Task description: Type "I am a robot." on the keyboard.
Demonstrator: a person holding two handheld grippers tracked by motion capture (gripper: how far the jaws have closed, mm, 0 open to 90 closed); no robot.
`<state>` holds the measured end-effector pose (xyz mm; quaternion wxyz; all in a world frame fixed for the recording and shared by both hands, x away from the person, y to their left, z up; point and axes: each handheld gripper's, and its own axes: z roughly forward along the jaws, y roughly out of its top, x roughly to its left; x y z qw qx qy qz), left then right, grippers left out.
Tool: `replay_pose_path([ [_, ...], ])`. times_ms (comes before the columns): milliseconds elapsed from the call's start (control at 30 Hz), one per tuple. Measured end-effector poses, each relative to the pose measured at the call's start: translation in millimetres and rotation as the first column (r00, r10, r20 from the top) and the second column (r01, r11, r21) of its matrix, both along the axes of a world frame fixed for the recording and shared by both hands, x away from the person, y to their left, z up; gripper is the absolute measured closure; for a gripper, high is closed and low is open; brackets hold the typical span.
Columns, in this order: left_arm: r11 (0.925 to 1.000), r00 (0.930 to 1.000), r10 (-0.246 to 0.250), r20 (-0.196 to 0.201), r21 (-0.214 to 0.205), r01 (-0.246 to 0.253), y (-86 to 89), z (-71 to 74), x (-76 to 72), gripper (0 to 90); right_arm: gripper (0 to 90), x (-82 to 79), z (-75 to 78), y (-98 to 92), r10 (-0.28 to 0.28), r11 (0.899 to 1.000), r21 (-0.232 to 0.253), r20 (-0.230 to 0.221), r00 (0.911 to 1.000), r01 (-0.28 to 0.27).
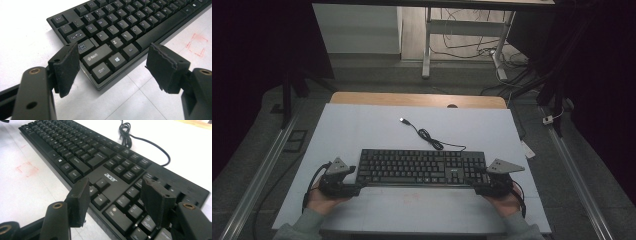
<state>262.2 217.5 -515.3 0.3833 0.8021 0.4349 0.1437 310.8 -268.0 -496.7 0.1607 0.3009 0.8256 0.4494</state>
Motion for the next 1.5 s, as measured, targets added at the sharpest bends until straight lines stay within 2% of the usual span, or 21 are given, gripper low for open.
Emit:
replay_pose_path([
  [333, 1.0000, 1.0000, -0.002, 0.001, 0.003, 0.002, -0.8, -0.2, 0.4, 27.2, 44.7, 3.8, 0.8, 16.5, 0.014, 1.000, 0.021, -0.018, 0.9997, -0.013],
  [667, 0.9999, 0.9999, 0.010, 0.006, -0.001, -0.010, -0.8, 0.2, 1.9, 28.6, 53.9, 7.3, 3.6, 38.8, 0.058, 0.998, 0.010, -0.025, 0.9980, -0.058],
  [833, 0.9999, 0.9999, 0.014, 0.008, -0.002, -0.014, -1.9, 0.3, 3.1, 29.9, 62.7, 10.0, 5.6, 52.5, 0.076, 0.997, 0.010, -0.017, 0.9970, -0.076],
  [1133, 0.9999, 0.9998, 0.016, 0.006, -0.003, -0.016, -2.7, -0.3, 4.9, 30.5, 88.9, 16.2, 7.4, 75.1, 0.118, 0.993, 0.003, -0.002, 0.9931, -0.118],
  [1500, 0.9999, 0.9999, 0.015, 0.009, -0.007, -0.014, -2.6, -0.6, 6.1, 32.5, 89.8, 31.0, 5.5, 113.7, 0.147, 0.989, -0.011, -0.020, 0.9890, -0.147],
])
